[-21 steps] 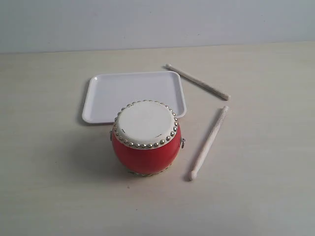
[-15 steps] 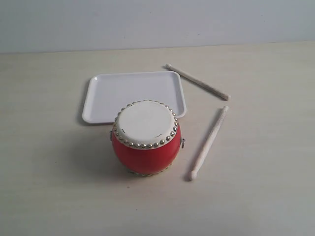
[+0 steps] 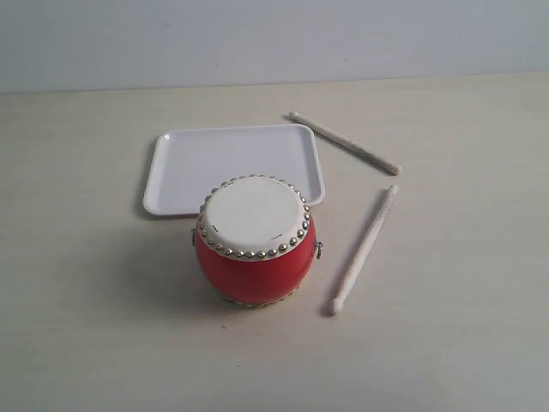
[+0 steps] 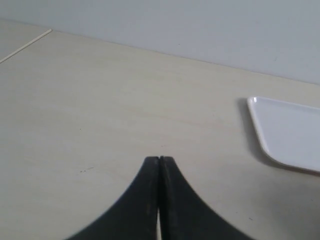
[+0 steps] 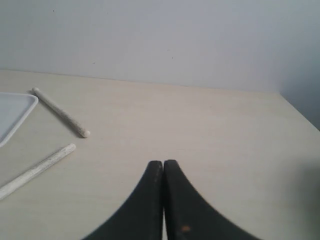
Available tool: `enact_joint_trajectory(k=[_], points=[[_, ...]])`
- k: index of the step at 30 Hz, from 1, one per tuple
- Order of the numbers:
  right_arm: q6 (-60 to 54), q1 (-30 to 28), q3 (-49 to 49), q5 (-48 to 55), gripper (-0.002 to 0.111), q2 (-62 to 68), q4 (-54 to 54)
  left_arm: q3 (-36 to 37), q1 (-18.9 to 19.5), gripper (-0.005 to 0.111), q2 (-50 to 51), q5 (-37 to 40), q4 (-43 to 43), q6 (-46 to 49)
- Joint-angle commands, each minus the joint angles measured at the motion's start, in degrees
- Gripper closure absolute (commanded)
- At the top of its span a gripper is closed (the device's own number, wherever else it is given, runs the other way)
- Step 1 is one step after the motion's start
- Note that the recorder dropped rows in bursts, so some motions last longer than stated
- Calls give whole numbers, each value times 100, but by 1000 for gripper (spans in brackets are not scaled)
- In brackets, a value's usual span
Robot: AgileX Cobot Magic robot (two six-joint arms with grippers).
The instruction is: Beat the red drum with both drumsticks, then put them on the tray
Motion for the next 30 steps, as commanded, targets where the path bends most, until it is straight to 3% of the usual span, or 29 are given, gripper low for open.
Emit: enact_joint_trajectory(k=[1,7,10,16,19,24,30], points=[[-23,-28,24,-37,108,-40,-3,14,-4,107,-39,-47,45,217],[-23,-28,24,-59,108,-40,-3,14,-4,107,-39,-411,45,312],[-32,-28,24,-871,108,-40,-3,14,-4,107,-39,-944,45,312],[-78,-28,24,-1109,108,-40,-223,14,-4,107,-39,-935,45,312],[-136,-28,24,-1952,108,-40,-439,14,-4,107,-39,-979,45,355],[1609,-28,24,-3570,108,-40,656,14,-4,107,-39,-1880,-40,-22],[2024,-28,24,-3812,108,-40,848,14,-4,107,-39,-2994,-40,-191]])
